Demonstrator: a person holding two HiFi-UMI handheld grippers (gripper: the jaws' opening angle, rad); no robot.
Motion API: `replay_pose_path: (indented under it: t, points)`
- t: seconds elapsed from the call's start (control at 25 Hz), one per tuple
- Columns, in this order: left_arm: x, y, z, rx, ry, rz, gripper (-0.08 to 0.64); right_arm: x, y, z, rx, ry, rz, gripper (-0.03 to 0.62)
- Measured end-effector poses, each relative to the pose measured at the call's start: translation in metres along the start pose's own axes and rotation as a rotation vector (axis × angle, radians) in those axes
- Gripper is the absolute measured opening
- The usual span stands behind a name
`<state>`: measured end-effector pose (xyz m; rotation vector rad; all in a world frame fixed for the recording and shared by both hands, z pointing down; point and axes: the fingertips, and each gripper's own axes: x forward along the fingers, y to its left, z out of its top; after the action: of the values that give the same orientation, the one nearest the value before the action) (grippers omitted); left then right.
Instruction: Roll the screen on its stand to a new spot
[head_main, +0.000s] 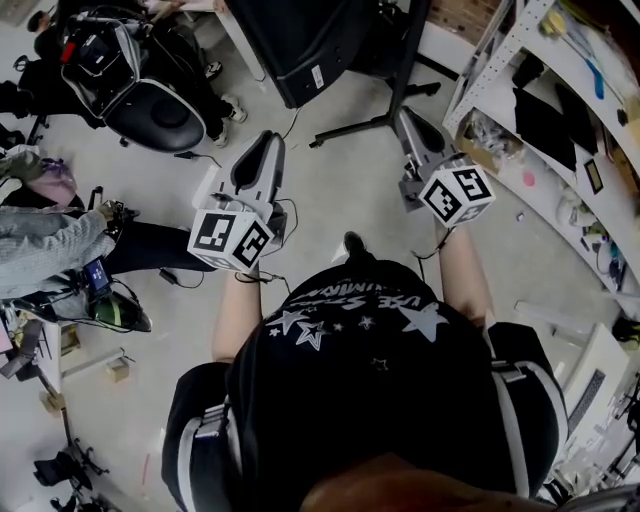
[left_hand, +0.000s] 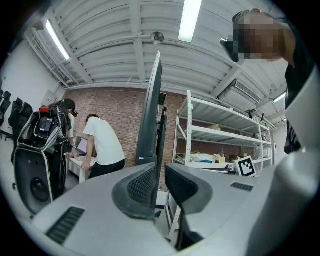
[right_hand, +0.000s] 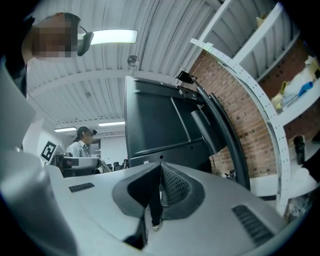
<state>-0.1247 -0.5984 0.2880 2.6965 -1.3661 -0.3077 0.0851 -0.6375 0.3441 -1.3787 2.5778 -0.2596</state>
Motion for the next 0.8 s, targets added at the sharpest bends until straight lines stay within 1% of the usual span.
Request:
replay_pose_path:
  t: [0.12, 0.24, 0.36, 0.44, 0.56, 0.8]
  points:
    - [0.021, 0.005, 0.002, 0.009, -0.004, -0.004, 0.118, 0.013, -0.018, 0.004, 0.006, -0.009, 0.006, 0.008]
    - [0.043, 0.011, 0.005, 0.019, -0.017, -0.010, 0.221, 0.027, -0.033, 0.009, 0.008, -0.020, 0.011, 0.008]
    - [0.062, 0.019, 0.009, 0.037, -0.026, -0.005, 0.295, 0.041, -0.044, 0.013, 0.005, -0.025, 0.022, 0.008]
    - [0.074, 0.024, 0.015, 0.042, -0.044, 0.006, 0.322, 0.049, -0.051, 0.014, -0.001, -0.024, 0.031, 0.008]
    - [0.092, 0.028, 0.023, 0.050, -0.063, 0.003, 0.344, 0.058, -0.063, 0.017, -0.008, -0.027, 0.039, 0.008]
    - [0.125, 0.033, 0.046, 0.073, -0.101, 0.007, 0.347, 0.074, -0.086, 0.024, -0.009, -0.035, 0.044, 0.008]
